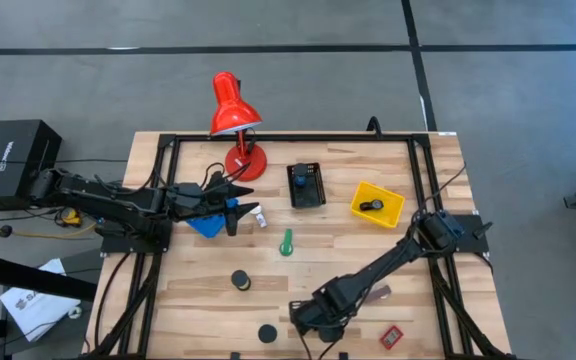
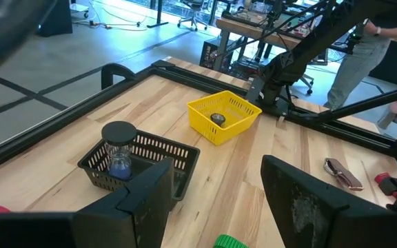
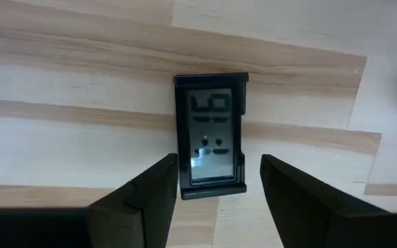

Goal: Pick & Place Office items
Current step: Put the black digital clock into the blue basket

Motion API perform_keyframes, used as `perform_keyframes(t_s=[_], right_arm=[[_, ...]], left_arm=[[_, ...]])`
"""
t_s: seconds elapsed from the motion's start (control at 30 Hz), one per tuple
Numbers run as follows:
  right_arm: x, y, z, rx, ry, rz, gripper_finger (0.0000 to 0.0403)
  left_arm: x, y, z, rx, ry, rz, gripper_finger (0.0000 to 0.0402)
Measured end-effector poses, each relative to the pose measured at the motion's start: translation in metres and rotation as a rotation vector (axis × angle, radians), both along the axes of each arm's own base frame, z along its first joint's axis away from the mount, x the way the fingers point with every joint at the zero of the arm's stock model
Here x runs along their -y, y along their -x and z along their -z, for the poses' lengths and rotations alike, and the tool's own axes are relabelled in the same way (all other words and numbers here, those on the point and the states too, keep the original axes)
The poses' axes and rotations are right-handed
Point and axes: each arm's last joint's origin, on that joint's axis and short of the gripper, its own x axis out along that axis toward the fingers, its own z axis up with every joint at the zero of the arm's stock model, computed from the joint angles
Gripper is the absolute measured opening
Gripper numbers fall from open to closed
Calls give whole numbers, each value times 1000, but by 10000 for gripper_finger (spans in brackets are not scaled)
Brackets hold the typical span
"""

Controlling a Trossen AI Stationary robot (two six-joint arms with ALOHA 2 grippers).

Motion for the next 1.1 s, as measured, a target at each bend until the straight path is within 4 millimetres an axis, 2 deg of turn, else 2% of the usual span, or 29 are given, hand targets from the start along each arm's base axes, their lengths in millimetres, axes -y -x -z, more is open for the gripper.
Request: perform_keyframes(t_s=[0.37, 0.83, 1.1], right_arm=[[10, -6, 0, -36, -54, 6, 198], [9, -5, 0, -56, -88, -4, 198], [13, -4, 17, -23, -127, -3, 198]], left_arm=[[0, 0, 0, 0, 0, 0, 214], [0, 0, 0, 0, 0, 0, 214], [0, 0, 0, 0, 0, 0, 214]])
